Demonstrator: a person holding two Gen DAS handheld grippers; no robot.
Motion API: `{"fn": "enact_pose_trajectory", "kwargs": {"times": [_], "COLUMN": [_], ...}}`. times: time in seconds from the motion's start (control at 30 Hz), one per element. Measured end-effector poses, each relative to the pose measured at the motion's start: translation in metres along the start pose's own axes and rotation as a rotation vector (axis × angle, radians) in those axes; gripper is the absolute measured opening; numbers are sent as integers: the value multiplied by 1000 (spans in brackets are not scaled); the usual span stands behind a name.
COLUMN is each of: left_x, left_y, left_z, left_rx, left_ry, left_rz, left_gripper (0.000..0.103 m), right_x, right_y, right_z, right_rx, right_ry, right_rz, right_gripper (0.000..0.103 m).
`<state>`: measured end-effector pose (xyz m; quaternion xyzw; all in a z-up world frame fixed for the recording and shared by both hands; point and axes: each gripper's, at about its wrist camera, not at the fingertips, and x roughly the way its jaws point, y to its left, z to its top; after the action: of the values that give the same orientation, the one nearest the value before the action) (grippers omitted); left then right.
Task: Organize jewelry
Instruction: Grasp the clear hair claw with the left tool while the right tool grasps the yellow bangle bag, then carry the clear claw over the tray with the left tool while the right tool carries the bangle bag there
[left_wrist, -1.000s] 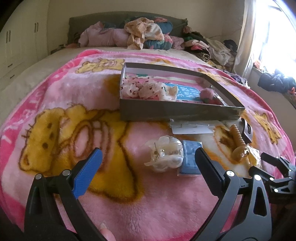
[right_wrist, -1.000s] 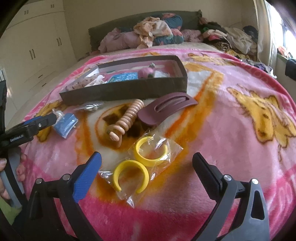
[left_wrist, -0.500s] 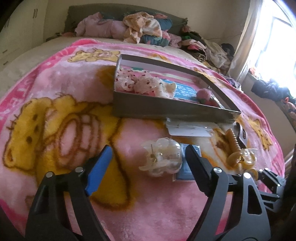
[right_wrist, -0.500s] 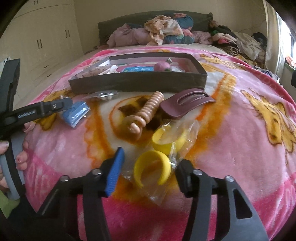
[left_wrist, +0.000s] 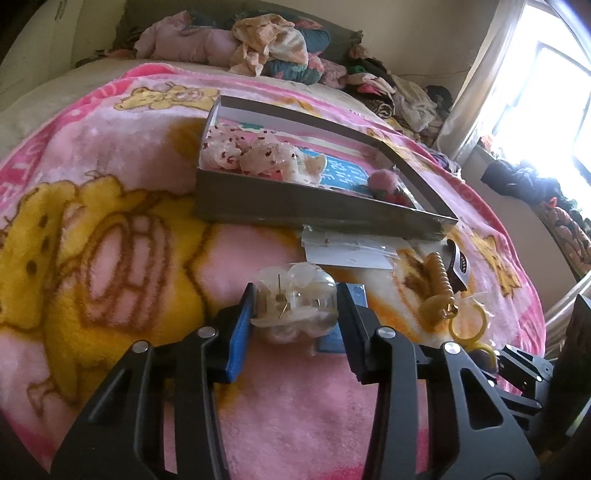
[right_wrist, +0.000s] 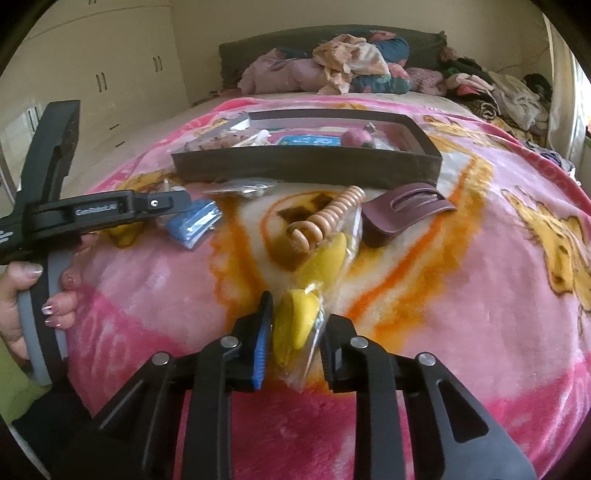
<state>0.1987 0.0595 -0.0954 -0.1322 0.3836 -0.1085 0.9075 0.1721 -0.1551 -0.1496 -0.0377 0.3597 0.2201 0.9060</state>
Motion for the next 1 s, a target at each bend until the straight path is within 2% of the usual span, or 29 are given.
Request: {"fn": "enact_pose_trajectory", "kwargs": {"times": [0.57,1.0], "left_x": [-32,-32], "left_y": [-15,-38], "left_z": [8,18], "left_rx": [54,110], "left_ry": [-64,-78], "left_rz": [54,46], "left_gripper": [34,34], "right_x": [-28,-36], "right_y": [4,-20], "right_z": [9,38], "right_rx": [-6,30], "right_ry": [-65,-97], "right_rz": [45,29], "right_gripper": [20,20]}}
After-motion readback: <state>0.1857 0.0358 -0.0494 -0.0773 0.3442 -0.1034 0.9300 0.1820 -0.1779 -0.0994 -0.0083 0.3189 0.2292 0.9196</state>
